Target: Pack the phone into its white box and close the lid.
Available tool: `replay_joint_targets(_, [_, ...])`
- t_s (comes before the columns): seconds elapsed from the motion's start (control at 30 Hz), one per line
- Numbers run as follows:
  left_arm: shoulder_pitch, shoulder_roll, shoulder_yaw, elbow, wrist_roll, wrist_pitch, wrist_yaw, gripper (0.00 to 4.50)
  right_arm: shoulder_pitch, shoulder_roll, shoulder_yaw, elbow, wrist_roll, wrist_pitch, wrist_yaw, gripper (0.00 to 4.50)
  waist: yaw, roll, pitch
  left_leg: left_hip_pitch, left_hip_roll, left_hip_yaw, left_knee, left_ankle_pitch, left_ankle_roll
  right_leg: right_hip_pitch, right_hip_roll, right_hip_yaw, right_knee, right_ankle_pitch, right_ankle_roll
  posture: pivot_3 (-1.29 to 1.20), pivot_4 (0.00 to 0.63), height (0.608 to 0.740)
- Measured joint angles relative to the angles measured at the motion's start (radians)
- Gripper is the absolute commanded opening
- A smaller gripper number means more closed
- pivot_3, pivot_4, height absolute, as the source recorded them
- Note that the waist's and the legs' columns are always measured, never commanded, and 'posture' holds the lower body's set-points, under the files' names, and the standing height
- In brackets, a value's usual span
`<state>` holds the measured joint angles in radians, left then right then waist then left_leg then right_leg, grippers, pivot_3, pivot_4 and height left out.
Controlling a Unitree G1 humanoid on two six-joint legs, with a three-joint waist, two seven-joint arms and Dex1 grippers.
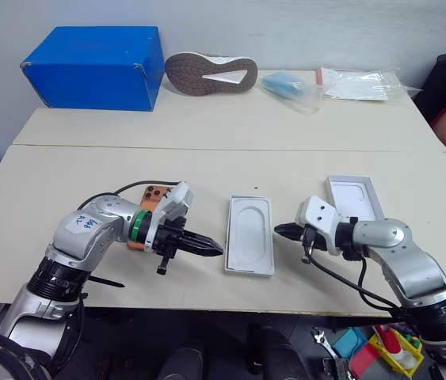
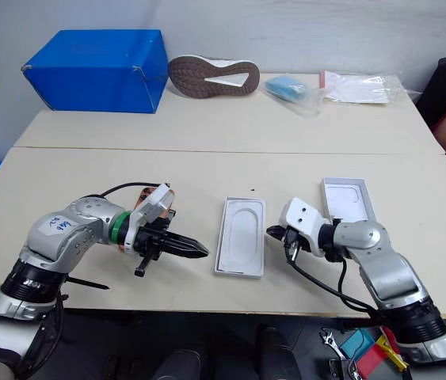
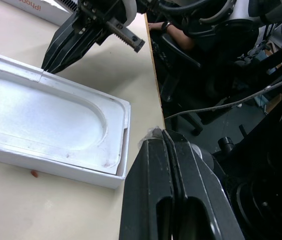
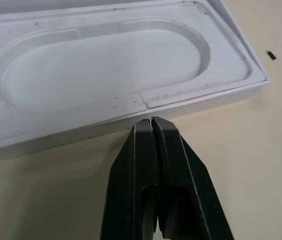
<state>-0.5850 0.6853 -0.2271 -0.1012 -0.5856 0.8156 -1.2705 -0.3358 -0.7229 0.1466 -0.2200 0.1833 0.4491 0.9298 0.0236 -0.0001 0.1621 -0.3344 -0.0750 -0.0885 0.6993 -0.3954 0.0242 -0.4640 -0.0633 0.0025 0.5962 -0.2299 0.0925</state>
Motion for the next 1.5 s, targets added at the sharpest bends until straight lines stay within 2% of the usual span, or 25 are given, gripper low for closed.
replay_joint_targets(0.2, [-0.002,-0.007,-0.01,0.005,0.012,-0.018,-0.007,0.0,0.001,0.006,0.007,-0.021,-0.001,0.012,-0.012,0.03,0.0,0.0,0.0,0.0,0.0,0.0,0.0,0.0,0.0,0.0,0.0,0.0,0.0,0.0,0.0,0.0,0.15,0.74])
replay_joint_targets(0.57, [-0.026,-0.017,-0.01,0.036,0.022,-0.018,-0.002,0.0,-0.021,0.072,0.081,0.063,-0.043,-0.014,-0.029,0.03,-0.002,0.0,0.0,0.0,0.0,0.0,0.0,0.0,0.0,0.0,0.0,0.0,0.001,0.0,0.0,0.0,0.15,0.74])
replay_joint_targets(0.7, [-0.026,-0.015,-0.015,0.045,0.066,-0.035,0.028,0.0,-0.03,0.065,0.076,0.056,-0.042,-0.012,-0.027,0.03,-0.001,0.0,0.0,0.0,0.0,0.0,0.0,0.0,0.0,0.0,0.0,0.0,0.001,0.0,0.0,0.0,0.15,0.74])
replay_joint_targets(0.93, [-0.025,-0.009,0.009,0.171,0.14,-0.127,0.06,0.0,-0.002,0.026,0.035,-0.001,-0.006,0.015,-0.018,0.03,0.0,0.0,0.0,0.0,0.0,0.0,0.0,0.0,0.0,-0.001,0.0,0.0,0.001,0.0,0.0,0.0,0.15,0.74])
replay_joint_targets(1.07, [-0.03,0.056,0.069,0.215,0.132,-0.101,0.043,0.0,-0.059,0.021,-0.05,-0.094,0.095,0.086,0.005,0.03,-0.008,0.001,0.0,0.0,0.001,0.0,-0.001,0.0,0.0,-0.001,0.001,0.0,0.001,0.0,0.0,0.0,0.15,0.74])
replay_joint_targets(1.2, [-0.029,0.181,0.12,0.31,0.106,-0.005,-0.023,0.0,-0.13,0.032,-0.029,-0.163,0.156,0.123,0.038,0.03,-0.02,0.001,0.0,0.0,0.001,0.0,-0.001,0.0,0.0,-0.002,0.001,0.0,0.002,0.0,0.0,0.0,0.15,0.74])
replay_joint_targets(1.3, [-0.055,0.219,0.174,0.439,0.093,0.072,-0.04,0.53,-0.194,0.097,0.046,-0.159,0.154,0.125,0.039,0.0,-0.024,0.001,0.0,0.0,0.0,0.0,0.0,0.0,0.0,-0.002,0.001,0.0,0.002,0.0,0.0,0.0,0.15,0.74])
replay_joint_targets(1.4, [-0.136,0.239,0.197,0.6,0.085,0.162,-0.042,1.37,-0.268,0.19,0.157,-0.063,0.096,0.095,0.023,0.0,-0.025,0.0,0.0,0.0,0.0,0.0,0.0,0.0,0.0,-0.002,0.001,-0.001,0.003,0.0,0.0,0.0,0.15,0.74])
replay_joint_targets(1.5, [-0.213,0.264,0.176,0.739,0.141,0.184,-0.037,2.29,-0.319,0.253,0.244,0.057,0.019,0.041,0.011,0.0,-0.025,0.0,0.0,-0.001,-0.002,0.0,0.0,0.0,0.0,-0.003,0.001,-0.004,0.004,0.0,0.0,0.0,0.15,0.74])
